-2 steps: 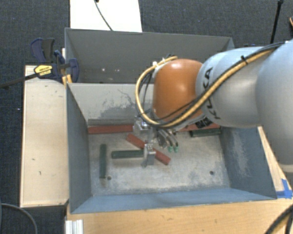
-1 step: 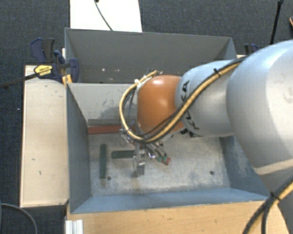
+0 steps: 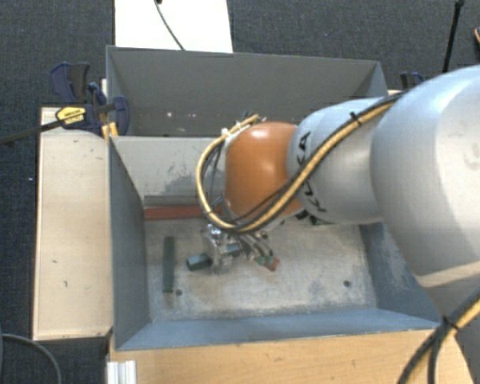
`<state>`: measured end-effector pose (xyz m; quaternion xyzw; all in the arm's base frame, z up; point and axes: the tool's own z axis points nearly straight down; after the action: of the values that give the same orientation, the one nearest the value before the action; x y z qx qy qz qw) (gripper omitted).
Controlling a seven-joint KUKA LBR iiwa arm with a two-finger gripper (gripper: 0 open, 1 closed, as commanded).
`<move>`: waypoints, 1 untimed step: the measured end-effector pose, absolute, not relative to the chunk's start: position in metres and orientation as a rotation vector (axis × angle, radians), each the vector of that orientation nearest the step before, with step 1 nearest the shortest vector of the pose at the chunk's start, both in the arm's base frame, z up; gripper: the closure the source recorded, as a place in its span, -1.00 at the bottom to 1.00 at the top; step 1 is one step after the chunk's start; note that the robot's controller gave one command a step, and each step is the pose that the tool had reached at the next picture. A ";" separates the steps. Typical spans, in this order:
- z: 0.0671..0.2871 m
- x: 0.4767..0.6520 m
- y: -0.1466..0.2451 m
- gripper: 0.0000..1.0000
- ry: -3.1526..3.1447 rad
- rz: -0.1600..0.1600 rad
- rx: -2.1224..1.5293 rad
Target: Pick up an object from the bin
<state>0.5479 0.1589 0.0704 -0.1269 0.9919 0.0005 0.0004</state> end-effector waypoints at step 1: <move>0.193 0.544 0.152 1.00 3.094 0.001 -0.480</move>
Offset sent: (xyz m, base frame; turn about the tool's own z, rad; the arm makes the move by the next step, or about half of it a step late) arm -0.0061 -0.0069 0.1170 -0.0558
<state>0.5440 0.1523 0.1928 -0.1533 0.9882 0.0005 0.0052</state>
